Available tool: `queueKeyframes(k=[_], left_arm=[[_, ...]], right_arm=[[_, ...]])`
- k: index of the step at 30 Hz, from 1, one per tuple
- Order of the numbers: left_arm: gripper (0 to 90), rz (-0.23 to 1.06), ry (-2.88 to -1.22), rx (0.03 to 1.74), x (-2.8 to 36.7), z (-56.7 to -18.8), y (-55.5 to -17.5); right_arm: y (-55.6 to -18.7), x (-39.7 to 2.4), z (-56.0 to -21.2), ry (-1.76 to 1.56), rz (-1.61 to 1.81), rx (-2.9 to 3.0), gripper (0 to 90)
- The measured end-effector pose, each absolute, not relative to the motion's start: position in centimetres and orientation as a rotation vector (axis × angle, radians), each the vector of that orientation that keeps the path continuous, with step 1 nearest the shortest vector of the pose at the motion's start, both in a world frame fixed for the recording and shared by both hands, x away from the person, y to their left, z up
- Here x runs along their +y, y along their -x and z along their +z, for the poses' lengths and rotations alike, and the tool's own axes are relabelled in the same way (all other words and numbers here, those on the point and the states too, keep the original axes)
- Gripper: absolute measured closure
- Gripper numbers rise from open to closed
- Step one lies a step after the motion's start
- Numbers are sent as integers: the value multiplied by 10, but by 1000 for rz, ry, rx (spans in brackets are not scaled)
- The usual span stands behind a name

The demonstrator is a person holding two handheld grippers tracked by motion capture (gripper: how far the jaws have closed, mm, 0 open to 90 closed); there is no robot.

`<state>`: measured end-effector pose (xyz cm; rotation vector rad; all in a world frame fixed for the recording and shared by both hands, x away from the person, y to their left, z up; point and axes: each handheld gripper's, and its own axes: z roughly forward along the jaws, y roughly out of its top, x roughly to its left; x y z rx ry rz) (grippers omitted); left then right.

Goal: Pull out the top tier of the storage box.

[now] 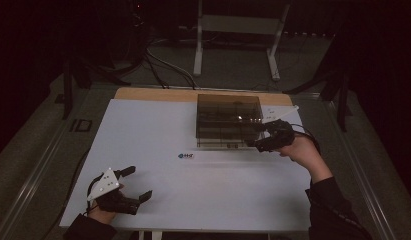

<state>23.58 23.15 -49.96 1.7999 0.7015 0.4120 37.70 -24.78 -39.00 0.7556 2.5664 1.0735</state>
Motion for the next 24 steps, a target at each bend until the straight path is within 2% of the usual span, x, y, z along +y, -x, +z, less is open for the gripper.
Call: queueKeyframes(k=[3,6,9,13,19,24], left_arm=[[8,411,-1802,701,231,-500,-236],[8,412,-1801,701,231,-500,-236],[8,413,-1801,703,231,-500,-236],[8,411,-1799,701,231,-500,-237],[8,411,-1805,698,230,-500,-237],[8,412,-1802,698,230,-500,-237]], right_arm=[[-368,-255,-392,-793,1116,2529,184],[-359,-262,-395,-821,1116,2487,164],[-348,-268,-401,-837,1136,2461,108],[-336,-277,-409,-869,1170,2394,103],[-322,-286,-427,-950,1205,2371,23],[-308,-288,-439,-1019,1226,2339,23]])
